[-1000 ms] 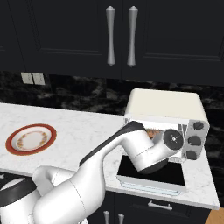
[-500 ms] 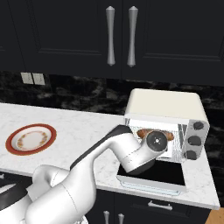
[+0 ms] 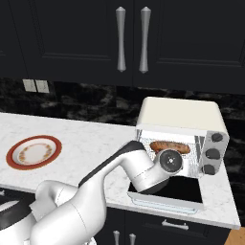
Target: Pick up the kebab skewer and baguette bread, and place them inside the toaster oven. Close the toaster oven door and start by setting the timer.
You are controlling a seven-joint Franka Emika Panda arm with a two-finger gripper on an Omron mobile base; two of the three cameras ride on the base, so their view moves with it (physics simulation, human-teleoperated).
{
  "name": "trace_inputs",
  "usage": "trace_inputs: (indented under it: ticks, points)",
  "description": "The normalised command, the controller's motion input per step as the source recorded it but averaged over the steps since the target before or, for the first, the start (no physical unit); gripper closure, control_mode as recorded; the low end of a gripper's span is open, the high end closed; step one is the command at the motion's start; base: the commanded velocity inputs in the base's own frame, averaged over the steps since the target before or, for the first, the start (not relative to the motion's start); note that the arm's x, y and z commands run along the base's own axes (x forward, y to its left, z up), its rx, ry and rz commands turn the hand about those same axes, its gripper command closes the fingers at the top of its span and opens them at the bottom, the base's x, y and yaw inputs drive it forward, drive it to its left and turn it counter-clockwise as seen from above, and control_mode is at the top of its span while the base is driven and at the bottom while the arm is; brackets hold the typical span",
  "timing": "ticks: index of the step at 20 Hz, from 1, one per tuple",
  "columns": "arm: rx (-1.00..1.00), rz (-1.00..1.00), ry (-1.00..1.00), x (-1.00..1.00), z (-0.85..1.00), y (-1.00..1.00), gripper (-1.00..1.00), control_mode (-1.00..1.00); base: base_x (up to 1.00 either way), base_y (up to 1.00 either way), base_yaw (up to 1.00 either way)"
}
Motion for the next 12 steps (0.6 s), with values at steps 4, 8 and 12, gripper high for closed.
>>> trace_inputs:
  ticks: [4,8,12]
  points:
    - [0.0,0.02,0.0,0.0,-0.26,-0.06,-1.0,-1.0,0.0,0.0,0.0]
    - [0.0,0.02,-0.02,0.0,-0.26,-0.05,-1.0,-1.0,0.0,0.0,0.0]
    - [0.0,0.01,-0.02,0.0,-0.22,-0.01,-1.0,-1.0,0.0,0.0,0.0]
